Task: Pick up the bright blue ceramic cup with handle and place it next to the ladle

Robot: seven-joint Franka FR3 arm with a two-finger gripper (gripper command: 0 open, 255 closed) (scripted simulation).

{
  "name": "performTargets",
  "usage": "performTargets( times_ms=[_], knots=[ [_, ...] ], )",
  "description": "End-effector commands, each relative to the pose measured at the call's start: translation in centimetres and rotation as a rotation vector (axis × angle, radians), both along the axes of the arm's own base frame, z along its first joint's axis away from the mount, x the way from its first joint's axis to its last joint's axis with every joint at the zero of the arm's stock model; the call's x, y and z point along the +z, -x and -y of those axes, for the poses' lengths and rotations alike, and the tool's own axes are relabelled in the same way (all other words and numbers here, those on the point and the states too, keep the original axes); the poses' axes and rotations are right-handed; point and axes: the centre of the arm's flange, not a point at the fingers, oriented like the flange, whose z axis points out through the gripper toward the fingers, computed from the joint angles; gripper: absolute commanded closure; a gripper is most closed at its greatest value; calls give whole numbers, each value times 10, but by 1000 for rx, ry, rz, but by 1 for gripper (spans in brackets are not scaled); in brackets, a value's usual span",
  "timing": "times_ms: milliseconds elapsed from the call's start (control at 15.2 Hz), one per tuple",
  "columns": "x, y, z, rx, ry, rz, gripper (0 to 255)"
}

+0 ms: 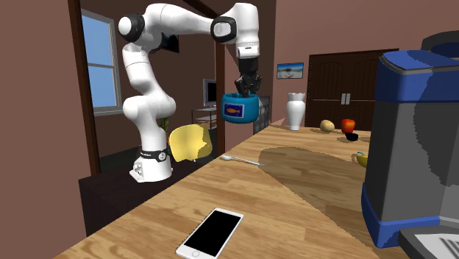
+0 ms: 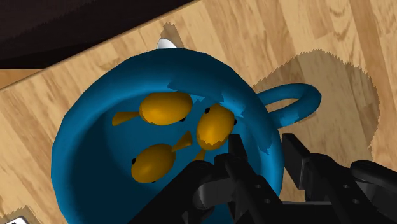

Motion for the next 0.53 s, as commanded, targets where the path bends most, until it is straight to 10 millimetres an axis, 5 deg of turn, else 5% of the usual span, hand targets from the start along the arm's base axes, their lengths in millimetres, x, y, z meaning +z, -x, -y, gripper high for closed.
performTargets(
  times_ms=[0, 462],
  knots=[
    [12, 0, 0, 0, 0, 1, 255],
    [16, -45, -65, 0, 0, 1, 255]
  ],
)
